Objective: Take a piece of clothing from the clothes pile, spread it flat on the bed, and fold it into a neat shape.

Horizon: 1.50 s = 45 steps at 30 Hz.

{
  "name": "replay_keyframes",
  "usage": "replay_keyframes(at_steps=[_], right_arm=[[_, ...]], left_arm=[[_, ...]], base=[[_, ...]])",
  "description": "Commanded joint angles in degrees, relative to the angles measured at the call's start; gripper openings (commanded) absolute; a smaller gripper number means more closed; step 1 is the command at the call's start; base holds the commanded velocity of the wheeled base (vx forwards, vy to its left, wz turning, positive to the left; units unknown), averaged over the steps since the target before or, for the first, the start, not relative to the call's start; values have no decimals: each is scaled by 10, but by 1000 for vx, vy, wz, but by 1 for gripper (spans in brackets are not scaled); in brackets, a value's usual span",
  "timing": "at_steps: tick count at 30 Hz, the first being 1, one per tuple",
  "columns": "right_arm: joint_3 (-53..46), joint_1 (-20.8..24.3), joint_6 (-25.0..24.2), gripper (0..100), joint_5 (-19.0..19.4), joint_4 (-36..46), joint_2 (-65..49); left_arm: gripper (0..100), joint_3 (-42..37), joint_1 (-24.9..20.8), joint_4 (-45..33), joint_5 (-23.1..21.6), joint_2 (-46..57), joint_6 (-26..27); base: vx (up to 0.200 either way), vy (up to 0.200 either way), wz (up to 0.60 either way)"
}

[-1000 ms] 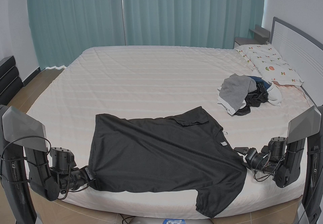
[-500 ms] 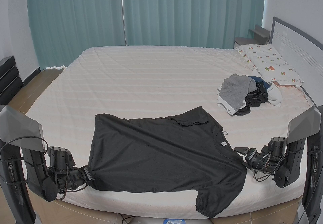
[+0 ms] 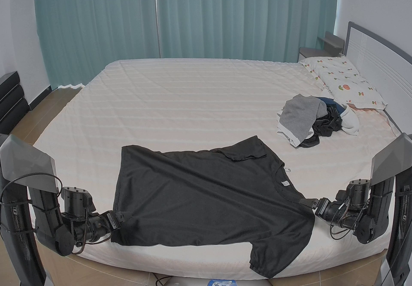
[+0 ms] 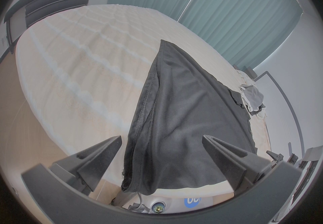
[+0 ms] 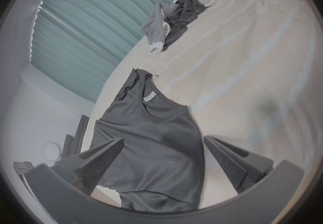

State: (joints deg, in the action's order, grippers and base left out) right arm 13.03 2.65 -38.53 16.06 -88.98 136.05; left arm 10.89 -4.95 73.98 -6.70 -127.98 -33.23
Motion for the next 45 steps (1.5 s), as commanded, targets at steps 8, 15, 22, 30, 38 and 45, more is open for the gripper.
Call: replay_keyframes(at_steps=[8, 15, 22, 30, 38, 45], right_arm=[[-39, 3, 17, 100, 5, -4, -17], [-42, 3, 22, 100, 7, -4, -14], [-42, 8, 22, 100, 7, -4, -7], [-40, 12, 22, 100, 9, -4, 2], [-40, 13, 22, 100, 9, -4, 4], [-41, 17, 22, 100, 9, -4, 5]], left_arm=[[100, -8, 17, 0, -24, 8, -1], [100, -8, 18, 0, -25, 3, 0], [100, -7, 19, 0, -38, -1, -3], [100, -3, 20, 0, -59, -25, -3], [100, 1, 23, 1, -60, -33, -1], [0, 13, 28, 32, -59, -59, -2]], base=[[0, 0, 0], [-200, 0, 0], [-57, 0, 0], [0, 0, 0], [0, 0, 0], [0, 0, 0]])
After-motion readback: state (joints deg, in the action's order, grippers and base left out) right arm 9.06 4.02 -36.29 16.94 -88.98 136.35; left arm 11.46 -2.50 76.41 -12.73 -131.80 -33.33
